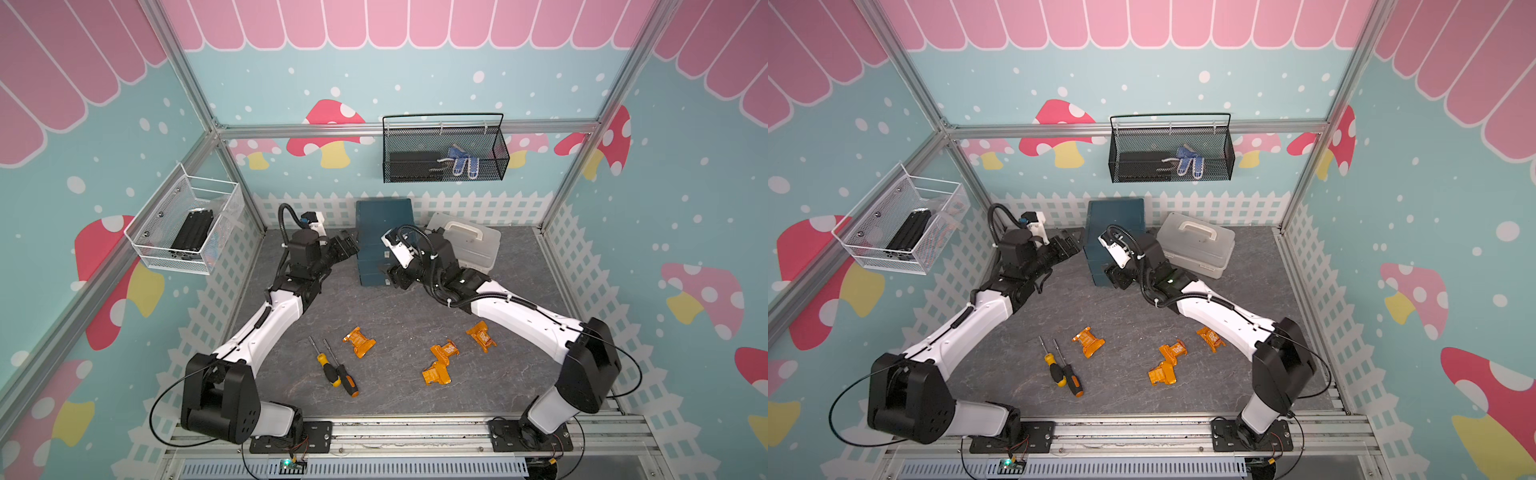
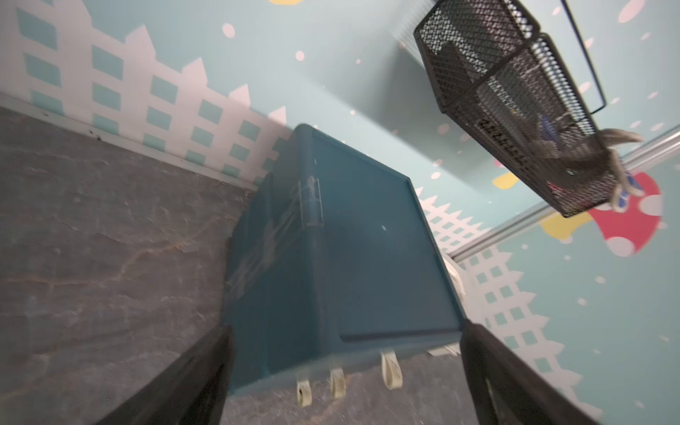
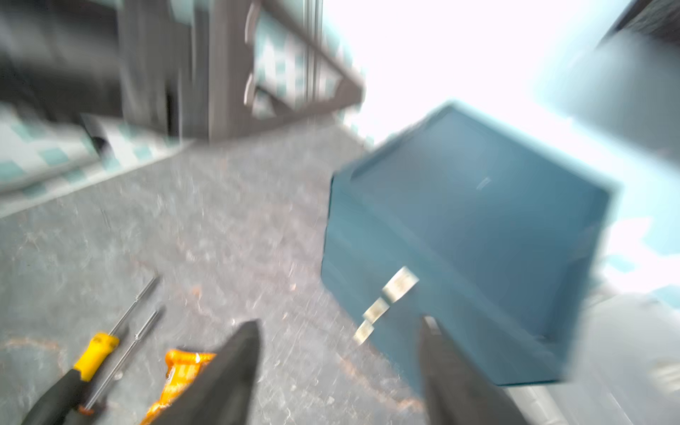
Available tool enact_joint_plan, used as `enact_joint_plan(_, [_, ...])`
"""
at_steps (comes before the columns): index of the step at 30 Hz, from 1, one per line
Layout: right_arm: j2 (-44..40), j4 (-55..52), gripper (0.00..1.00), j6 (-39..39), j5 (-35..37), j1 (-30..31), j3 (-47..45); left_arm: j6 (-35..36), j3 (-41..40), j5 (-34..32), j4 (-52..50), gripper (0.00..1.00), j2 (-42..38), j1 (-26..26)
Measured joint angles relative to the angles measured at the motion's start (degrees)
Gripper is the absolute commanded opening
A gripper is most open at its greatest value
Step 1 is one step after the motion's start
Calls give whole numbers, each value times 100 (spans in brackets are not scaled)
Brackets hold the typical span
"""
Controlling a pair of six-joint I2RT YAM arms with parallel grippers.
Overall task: Place the cookies into the drawer by color
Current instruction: Close the drawer in the storage box, then open the drawer in the storage box.
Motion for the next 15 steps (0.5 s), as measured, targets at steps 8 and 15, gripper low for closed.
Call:
enact_joint_plan(8, [116, -251, 91, 817, -173, -730, 570, -1700, -2166, -192, 2011, 99, -632, -490])
enact_joint_plan(15, [1255, -651, 82, 1530, -549, -1423, 1473, -2000, -2778, -728, 2942, 98, -420, -1445])
